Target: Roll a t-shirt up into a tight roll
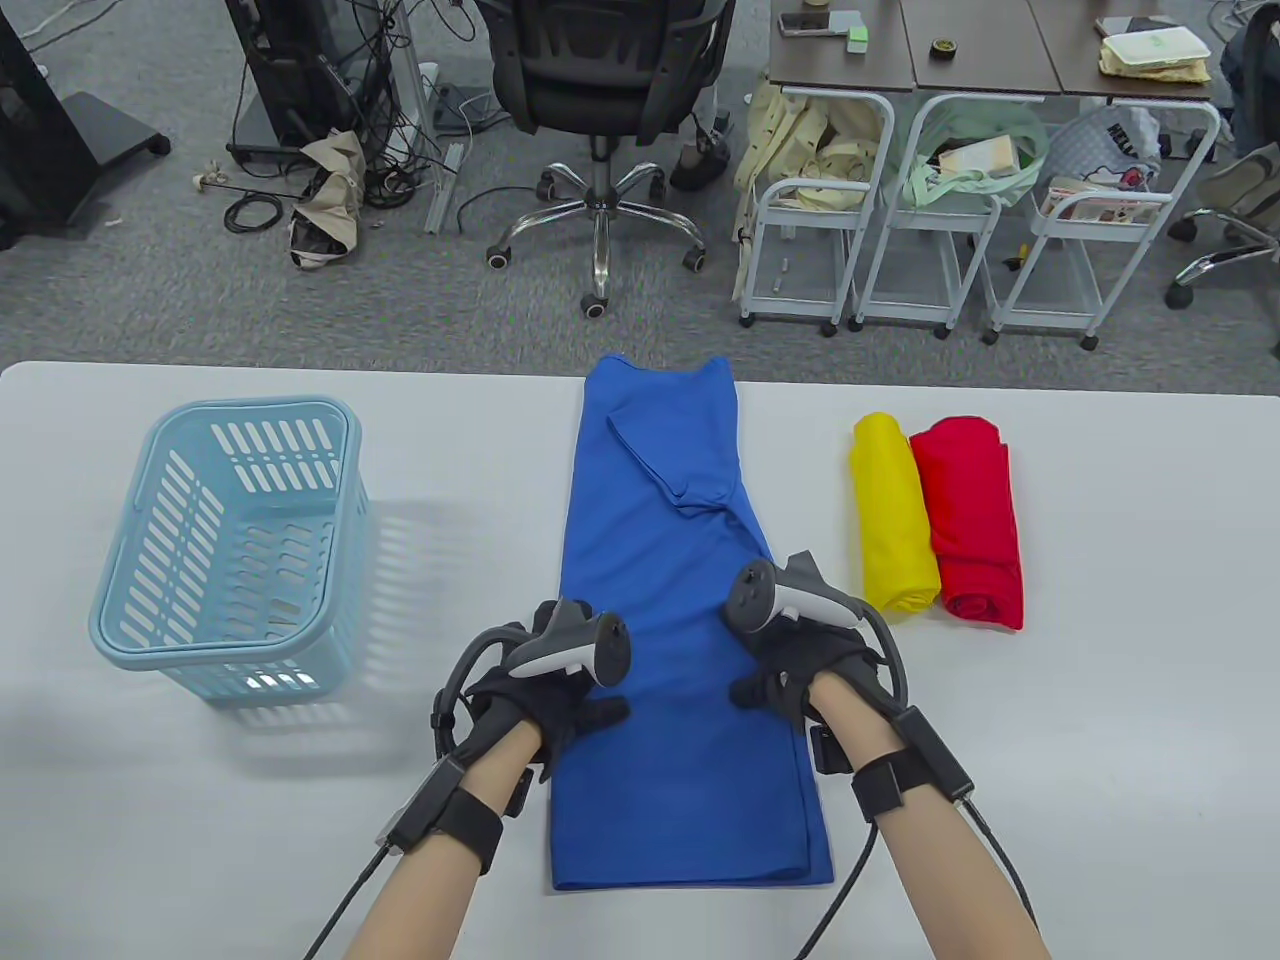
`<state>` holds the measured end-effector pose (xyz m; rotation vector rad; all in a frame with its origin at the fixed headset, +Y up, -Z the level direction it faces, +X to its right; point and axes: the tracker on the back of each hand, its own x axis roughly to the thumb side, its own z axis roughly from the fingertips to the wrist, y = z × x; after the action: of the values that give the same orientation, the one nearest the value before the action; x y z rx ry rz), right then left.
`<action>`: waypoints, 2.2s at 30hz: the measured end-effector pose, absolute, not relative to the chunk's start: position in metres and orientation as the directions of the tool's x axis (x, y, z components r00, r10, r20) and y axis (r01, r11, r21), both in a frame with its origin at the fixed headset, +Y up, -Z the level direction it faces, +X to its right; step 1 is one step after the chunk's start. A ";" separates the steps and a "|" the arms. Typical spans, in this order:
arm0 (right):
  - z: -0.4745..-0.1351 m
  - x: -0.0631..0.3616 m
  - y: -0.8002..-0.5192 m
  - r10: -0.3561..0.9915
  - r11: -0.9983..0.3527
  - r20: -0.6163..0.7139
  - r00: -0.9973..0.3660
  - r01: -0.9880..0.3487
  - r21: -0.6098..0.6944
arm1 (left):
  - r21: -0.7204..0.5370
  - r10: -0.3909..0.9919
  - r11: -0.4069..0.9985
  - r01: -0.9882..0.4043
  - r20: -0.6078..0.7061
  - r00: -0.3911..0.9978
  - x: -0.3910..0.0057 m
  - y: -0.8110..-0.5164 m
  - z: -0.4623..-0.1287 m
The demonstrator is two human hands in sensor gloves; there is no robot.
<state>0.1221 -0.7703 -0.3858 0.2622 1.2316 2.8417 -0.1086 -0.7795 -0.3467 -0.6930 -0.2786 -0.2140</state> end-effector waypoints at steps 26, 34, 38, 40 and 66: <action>-0.264 0.153 -0.771 0.052 -0.757 0.258 -0.965 0.130 0.641 | -0.596 0.070 0.767 0.239 0.448 0.891 -0.130 -0.789 -0.277; -0.252 0.161 -0.758 0.085 -0.825 0.263 -0.961 0.080 0.559 | -0.541 0.060 0.809 0.230 0.465 0.883 -0.131 -0.783 -0.274; -0.244 0.153 -0.747 0.107 -0.858 0.353 -0.929 0.093 0.505 | -0.404 0.097 0.903 0.148 0.527 0.845 -0.127 -0.760 -0.258; -0.241 0.150 -0.744 0.074 -0.870 0.383 -0.921 0.128 0.475 | -0.365 0.104 0.922 0.130 0.556 0.825 -0.120 -0.752 -0.252; -0.242 0.137 -0.757 -0.012 -0.885 0.438 -0.899 0.214 0.413 | -0.234 -0.135 0.912 0.336 0.604 0.785 -0.094 -0.758 -0.240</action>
<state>0.1370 -0.7565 -0.2418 0.7084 0.7584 3.0916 -0.0943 -0.7584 -0.2401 -0.3416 -0.6190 -0.2594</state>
